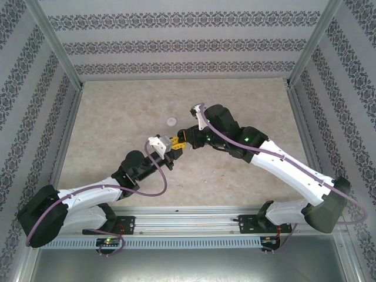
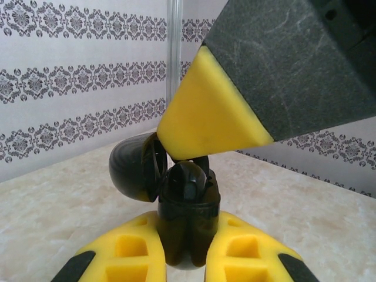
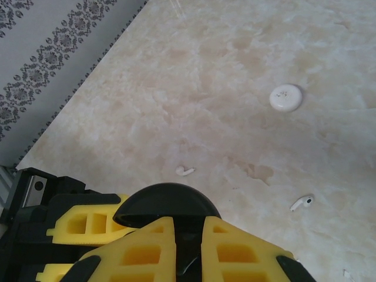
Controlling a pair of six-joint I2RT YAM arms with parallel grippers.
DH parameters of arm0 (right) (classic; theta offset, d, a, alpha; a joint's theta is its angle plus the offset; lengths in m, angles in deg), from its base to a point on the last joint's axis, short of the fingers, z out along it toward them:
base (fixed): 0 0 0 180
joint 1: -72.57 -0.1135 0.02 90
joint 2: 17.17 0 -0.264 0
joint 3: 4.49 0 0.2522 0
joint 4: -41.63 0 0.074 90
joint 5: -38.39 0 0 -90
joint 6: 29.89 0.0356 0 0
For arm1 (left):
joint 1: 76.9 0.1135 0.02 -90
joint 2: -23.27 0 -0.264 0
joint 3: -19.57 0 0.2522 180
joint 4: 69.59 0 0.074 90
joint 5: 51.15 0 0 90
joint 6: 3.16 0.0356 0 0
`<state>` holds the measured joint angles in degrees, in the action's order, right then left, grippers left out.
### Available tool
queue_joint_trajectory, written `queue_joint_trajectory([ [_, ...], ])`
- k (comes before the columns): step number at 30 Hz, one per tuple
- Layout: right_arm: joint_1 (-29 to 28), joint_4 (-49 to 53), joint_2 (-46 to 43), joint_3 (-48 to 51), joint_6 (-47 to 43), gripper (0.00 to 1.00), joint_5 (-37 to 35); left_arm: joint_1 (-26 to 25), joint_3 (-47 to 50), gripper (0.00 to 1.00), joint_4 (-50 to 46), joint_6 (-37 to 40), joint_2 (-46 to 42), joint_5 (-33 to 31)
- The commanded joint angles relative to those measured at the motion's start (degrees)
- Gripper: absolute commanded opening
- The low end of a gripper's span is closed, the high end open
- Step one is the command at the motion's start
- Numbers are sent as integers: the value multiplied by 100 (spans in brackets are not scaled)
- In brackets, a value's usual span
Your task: Insert wireless bluetooth earbuds into charging case
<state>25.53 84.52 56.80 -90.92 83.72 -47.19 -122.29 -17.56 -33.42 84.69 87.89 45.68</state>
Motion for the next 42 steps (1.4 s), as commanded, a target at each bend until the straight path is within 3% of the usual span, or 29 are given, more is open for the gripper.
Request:
queue_joint_trajectory([
  [1,-73,110,39,112,-51,13,162,-67,-149,0,317,-101,-14,-60],
  [17,-78,360,46,-167,343,34,217,-69,-193,0,315,-180,26,9],
  [29,13,851,78,-998,582,50,286,-55,-346,0,-14,-371,-17,185],
  [35,575,990,155,-1457,548,53,1237,29,-573,0,-327,-590,-42,794],
  [42,1643,1089,460,-1648,762,47,2843,195,-955,0,-555,-930,59,1673],
])
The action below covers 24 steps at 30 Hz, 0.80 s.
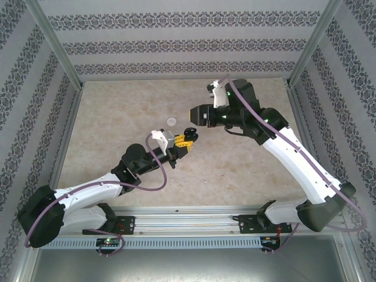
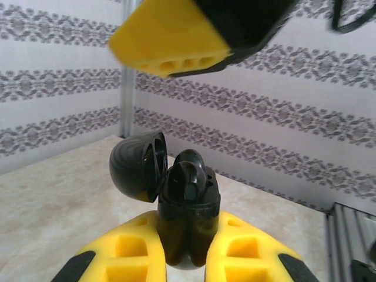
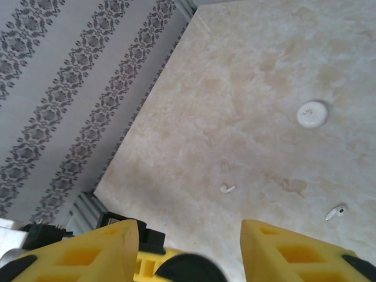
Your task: Insert wireless bluetooth earbuds into charging case
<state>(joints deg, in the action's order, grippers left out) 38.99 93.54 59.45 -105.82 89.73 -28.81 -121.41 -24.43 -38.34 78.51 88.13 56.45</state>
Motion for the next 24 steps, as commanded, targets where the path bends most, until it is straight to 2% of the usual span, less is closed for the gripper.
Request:
queue_joint_trajectory([
  [1,405,234,248,-192,166,46,1183,138,-318,0,-64,-365,58,694],
  [6,631,610,428,-291,-59,45,1664,231,-507,0,-141,-491,141,958],
  [11,642,563,459,-66,-24,42,2070,311,-671,0,-243,-668,308,1118],
  [22,617,255,356,409,99,40,2284,372,-738,0,-370,-566,371,1062],
  [24,642,246,329,521,42,39,2297,496,-829,0,-541,-596,353,1268],
])
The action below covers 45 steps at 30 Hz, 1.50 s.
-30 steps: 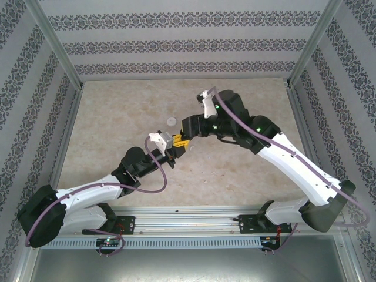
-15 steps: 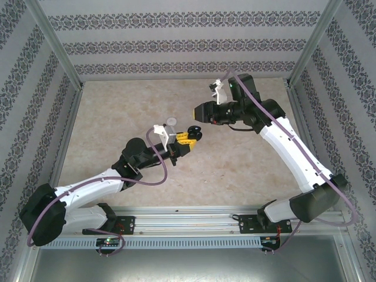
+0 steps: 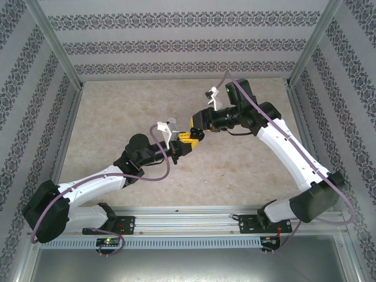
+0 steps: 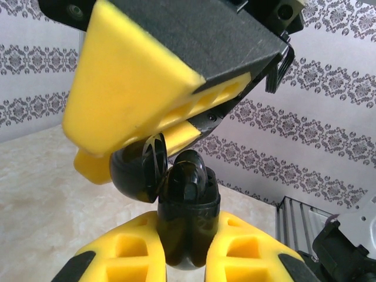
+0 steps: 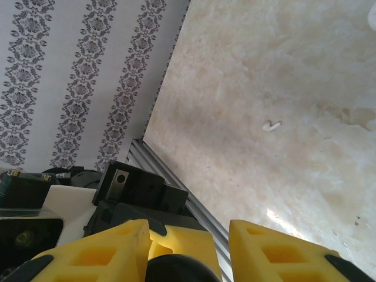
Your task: Insert wireless bluetooth earbuds into charging case
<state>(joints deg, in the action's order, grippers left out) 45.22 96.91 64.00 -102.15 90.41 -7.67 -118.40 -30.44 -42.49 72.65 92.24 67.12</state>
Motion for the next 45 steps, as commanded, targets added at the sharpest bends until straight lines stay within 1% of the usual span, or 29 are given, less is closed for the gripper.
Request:
queue_joint_trajectory([
  [1,25,-41,-118,139,-64,39,184,234,-312,0,-291,-6,-85,307],
  [3,13,-11,-142,143,-130,39,212,316,-439,0,-630,52,-171,366],
  [5,11,-49,-197,226,-126,38,149,360,-414,0,-655,94,-216,329],
  [9,6,-280,-332,458,41,38,131,396,-210,0,-311,-108,-199,227],
  [15,-6,-199,-498,590,26,38,64,405,84,0,119,-477,-215,60],
  [22,-25,-290,-745,811,140,38,-74,401,241,0,142,-601,-318,-95],
  [27,-9,-310,-966,925,160,38,-335,414,301,0,-27,-619,-384,-202],
  [30,26,-309,-1116,1009,170,39,-586,493,384,0,-184,-778,-475,-338],
  [33,75,-255,-1252,1110,204,40,-891,698,397,0,-573,-1053,-586,-466],
  [35,124,-191,-1294,1172,236,40,-1094,889,322,0,-1173,-1179,-634,-565],
  [37,189,-129,-1288,1250,293,40,-1243,1195,196,0,-1880,-1334,-621,-557],
  [39,220,-130,-1262,1336,369,41,-1354,1580,138,0,-2384,-1584,-530,-453],
  [41,235,-175,-1234,1427,452,41,-1421,1990,195,0,-2555,-1849,-375,-236],
  [45,217,-292,-1109,1586,614,41,-1485,2737,450,1,-2424,-2272,52,131],
])
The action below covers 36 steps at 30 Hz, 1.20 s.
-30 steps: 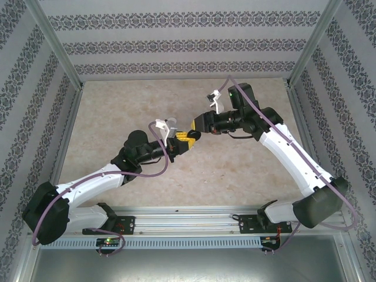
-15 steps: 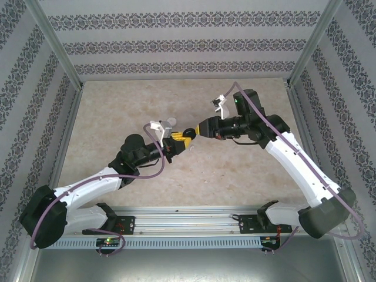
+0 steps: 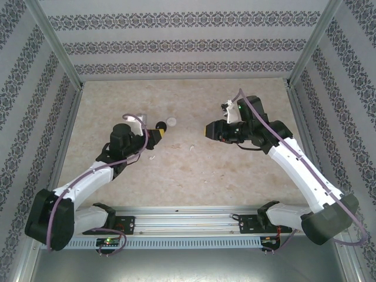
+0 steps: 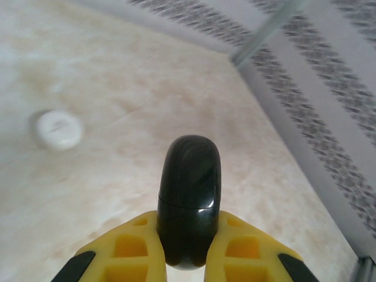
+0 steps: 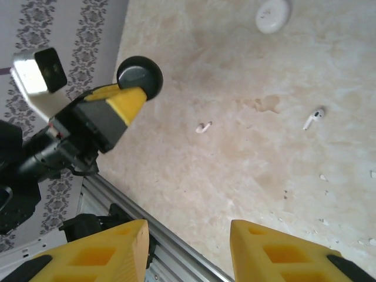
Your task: Insert wireless bluetooth earbuds into charging case
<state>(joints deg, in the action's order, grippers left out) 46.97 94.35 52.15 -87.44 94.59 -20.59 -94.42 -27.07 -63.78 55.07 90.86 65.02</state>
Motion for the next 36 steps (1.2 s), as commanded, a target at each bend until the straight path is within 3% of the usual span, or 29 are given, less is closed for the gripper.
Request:
queue_joint_trajectory([
  [1,47,-54,111,146,223,41,-197,494,170,1,-255,-589,311,395],
  [6,18,-172,336,228,309,41,-193,987,28,1,-140,-712,1272,872],
  [12,-67,-244,723,142,315,41,-202,1112,-701,2,-217,-644,2529,1274],
  [15,-120,-226,909,88,279,41,-203,1119,-1005,8,-428,-532,2986,1250],
  [17,-146,-229,1014,74,248,42,-207,1116,-1137,17,-584,-449,3169,1177],
  [27,-164,-218,1607,-249,90,42,-118,1190,-1486,47,-2051,421,2960,404],
  [36,-156,-166,1929,-591,-81,42,-164,1235,-2201,53,-3280,1564,2427,-84],
])
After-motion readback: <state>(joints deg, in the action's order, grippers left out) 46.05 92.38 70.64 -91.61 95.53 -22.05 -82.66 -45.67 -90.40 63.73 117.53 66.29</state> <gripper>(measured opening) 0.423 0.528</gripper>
